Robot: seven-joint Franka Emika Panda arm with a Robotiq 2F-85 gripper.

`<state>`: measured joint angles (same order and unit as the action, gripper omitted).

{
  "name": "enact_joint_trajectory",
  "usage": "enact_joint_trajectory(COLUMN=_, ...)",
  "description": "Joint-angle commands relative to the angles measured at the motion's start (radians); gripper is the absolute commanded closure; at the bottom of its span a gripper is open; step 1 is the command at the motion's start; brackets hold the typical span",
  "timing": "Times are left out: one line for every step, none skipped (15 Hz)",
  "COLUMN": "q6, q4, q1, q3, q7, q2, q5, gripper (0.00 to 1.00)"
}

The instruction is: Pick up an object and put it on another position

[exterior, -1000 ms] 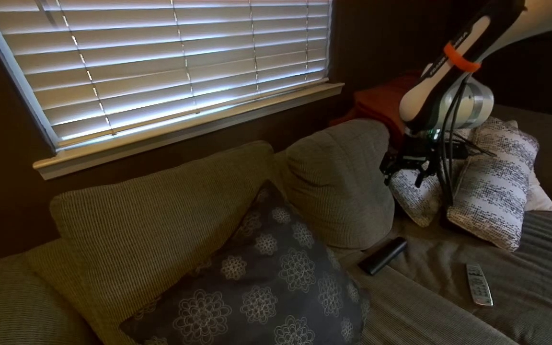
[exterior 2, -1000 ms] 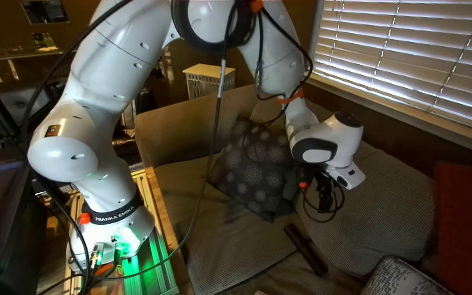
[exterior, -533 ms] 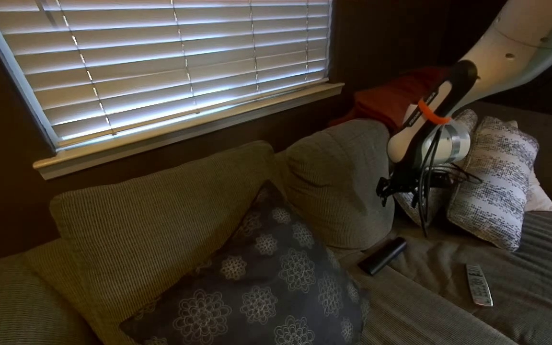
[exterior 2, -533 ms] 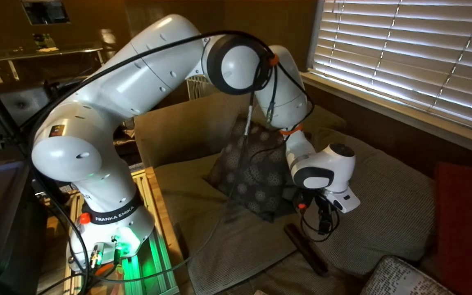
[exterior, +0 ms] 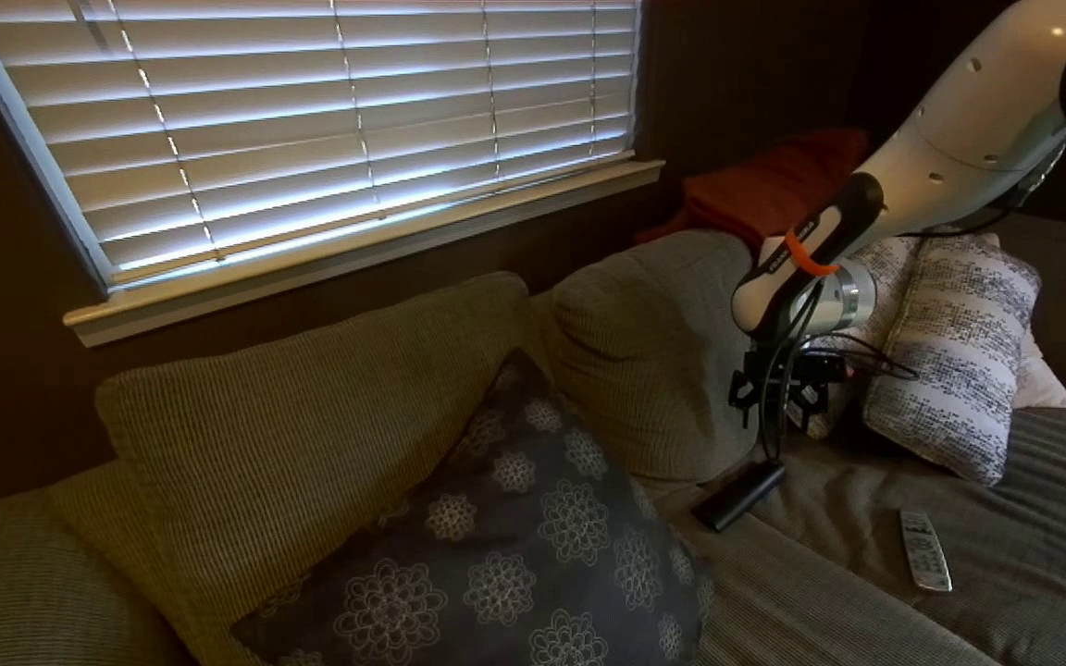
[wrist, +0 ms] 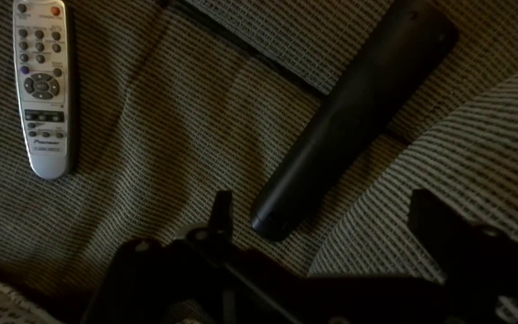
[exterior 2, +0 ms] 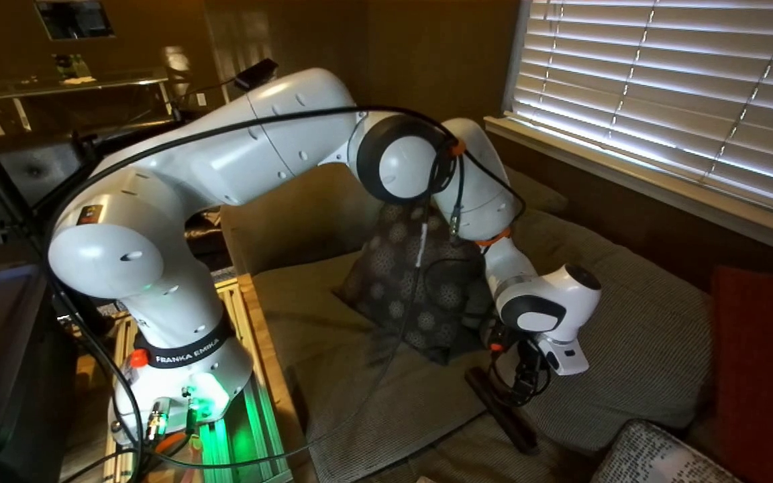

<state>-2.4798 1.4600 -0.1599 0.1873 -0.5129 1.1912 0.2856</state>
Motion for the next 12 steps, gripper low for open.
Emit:
enact_joint_trajectory(q6=0.017, q4=-0.026, q1=-0.005, q3=0.001, q7=-0.007, q2=0.016, q5=0.000, gripper=0.00)
enact_joint_trajectory(q6=0.023, q4=-0.036, q1=-0.007, q3=0.001, q7=-0.010, q2=0.022, q5=0.000, gripper=0.00)
enact_joint_trajectory(q6=0.024, q4=-0.042, q1=-0.008, q3=0.001, q7=-0.012, q2=0.026, q5=0.000, gripper=0.00)
enact_joint_trajectory(q6=0.025, q4=-0.046, q1=-0.008, q3=0.001, q7=-0.014, q2=0.029, q5=0.000, gripper=0.00)
enact_joint_trajectory(q6=-0.002, q4=-0.022, q1=-0.001, q3=0.010, q7=-0.011, q2=0.020, q5=-0.005, gripper=0.00)
enact_joint_trajectory(q6=-0.024, q4=-0.018, q1=0.003, q3=0.016, q7=-0.009, q2=0.026, q5=-0.010, gripper=0.00)
enact_joint_trajectory(q6=-0.041, q4=-0.024, q1=0.002, q3=0.018, q7=0.015, q2=0.040, q5=-0.022, gripper=0.00)
enact_joint_trajectory(q6=-0.054, q4=-0.038, q1=0.004, q3=0.024, q7=0.035, q2=0.063, q5=-0.038, gripper=0.00)
enact_joint_trajectory(q6=-0.068, q4=-0.040, q1=0.000, q3=0.022, q7=0.064, q2=0.076, q5=-0.050, gripper=0.00)
enact_joint_trajectory(q6=-0.087, q4=-0.049, q1=-0.009, q3=0.014, q7=0.086, q2=0.096, q5=-0.053, gripper=0.00)
enact_joint_trajectory(q6=-0.116, q4=-0.048, q1=-0.028, q3=-0.008, q7=0.134, q2=0.109, q5=-0.050, gripper=0.00)
enact_joint_trajectory(q6=-0.138, q4=-0.057, q1=-0.045, q3=-0.026, q7=0.162, q2=0.128, q5=-0.040, gripper=0.00)
